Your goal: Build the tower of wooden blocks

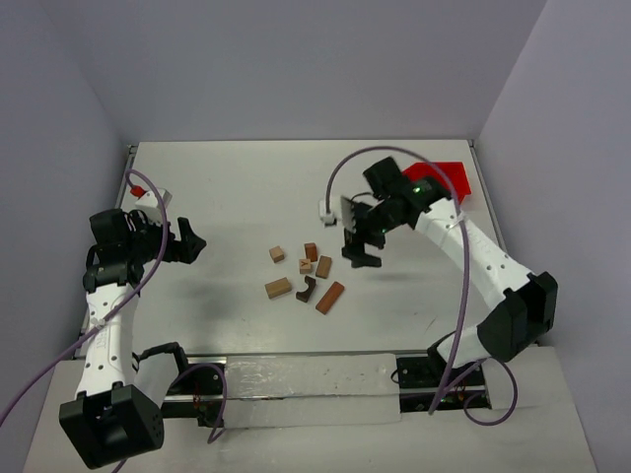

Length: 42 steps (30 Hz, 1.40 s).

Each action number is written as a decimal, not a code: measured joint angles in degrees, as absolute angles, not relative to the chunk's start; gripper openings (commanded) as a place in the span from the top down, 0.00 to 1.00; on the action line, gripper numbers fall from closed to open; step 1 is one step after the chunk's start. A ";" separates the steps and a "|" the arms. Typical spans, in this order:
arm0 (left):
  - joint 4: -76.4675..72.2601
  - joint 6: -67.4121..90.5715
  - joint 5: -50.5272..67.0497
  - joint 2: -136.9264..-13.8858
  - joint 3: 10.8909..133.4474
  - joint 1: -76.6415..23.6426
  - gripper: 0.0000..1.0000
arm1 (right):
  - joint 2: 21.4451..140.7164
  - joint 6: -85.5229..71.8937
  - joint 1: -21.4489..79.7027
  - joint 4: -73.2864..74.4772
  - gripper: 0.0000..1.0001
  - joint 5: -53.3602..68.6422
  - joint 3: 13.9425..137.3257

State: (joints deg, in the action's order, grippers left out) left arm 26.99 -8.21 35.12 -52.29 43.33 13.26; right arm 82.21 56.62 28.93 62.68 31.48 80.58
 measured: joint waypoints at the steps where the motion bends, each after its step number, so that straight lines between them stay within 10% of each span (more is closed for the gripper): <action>1: 27.01 -8.22 35.20 -52.29 43.33 13.26 0.01 | 81.87 58.02 31.58 61.79 0.00 30.55 77.56; 11: 27.24 -8.23 35.46 -52.78 43.33 13.23 0.01 | 81.42 64.46 47.91 52.09 0.13 22.41 62.98; 42: 27.29 -8.23 35.45 -53.82 43.33 13.24 0.01 | 97.78 72.27 50.87 37.60 0.33 16.12 58.99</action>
